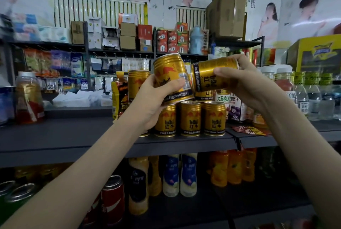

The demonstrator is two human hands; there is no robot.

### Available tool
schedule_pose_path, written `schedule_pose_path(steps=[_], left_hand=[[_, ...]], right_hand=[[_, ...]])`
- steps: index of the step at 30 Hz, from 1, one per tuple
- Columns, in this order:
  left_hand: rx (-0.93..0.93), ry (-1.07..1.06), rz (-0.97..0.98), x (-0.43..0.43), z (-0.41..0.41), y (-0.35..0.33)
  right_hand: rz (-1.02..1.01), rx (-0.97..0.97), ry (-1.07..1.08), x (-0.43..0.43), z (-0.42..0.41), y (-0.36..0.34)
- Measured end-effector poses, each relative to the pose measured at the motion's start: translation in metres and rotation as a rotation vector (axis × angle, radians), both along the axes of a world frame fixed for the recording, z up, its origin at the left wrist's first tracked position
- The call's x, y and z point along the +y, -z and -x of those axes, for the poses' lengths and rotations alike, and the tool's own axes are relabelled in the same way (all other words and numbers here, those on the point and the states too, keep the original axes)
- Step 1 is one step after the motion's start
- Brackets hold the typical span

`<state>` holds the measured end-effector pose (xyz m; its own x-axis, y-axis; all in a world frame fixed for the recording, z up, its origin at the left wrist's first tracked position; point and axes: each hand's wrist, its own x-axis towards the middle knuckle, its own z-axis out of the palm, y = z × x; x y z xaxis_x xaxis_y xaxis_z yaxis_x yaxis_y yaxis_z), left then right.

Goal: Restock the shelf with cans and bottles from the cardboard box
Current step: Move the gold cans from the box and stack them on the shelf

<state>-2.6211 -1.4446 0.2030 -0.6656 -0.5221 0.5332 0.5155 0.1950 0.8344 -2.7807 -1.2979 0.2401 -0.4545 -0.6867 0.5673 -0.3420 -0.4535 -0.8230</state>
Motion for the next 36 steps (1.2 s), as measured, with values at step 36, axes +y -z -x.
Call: schedule_pose_path(steps=[36], left_hand=[[-0.079, -0.339, 0.209, 0.002, 0.037, 0.006]], right_hand=[[-0.224, 0.435, 0.400, -0.043, 0.081, 0.005]])
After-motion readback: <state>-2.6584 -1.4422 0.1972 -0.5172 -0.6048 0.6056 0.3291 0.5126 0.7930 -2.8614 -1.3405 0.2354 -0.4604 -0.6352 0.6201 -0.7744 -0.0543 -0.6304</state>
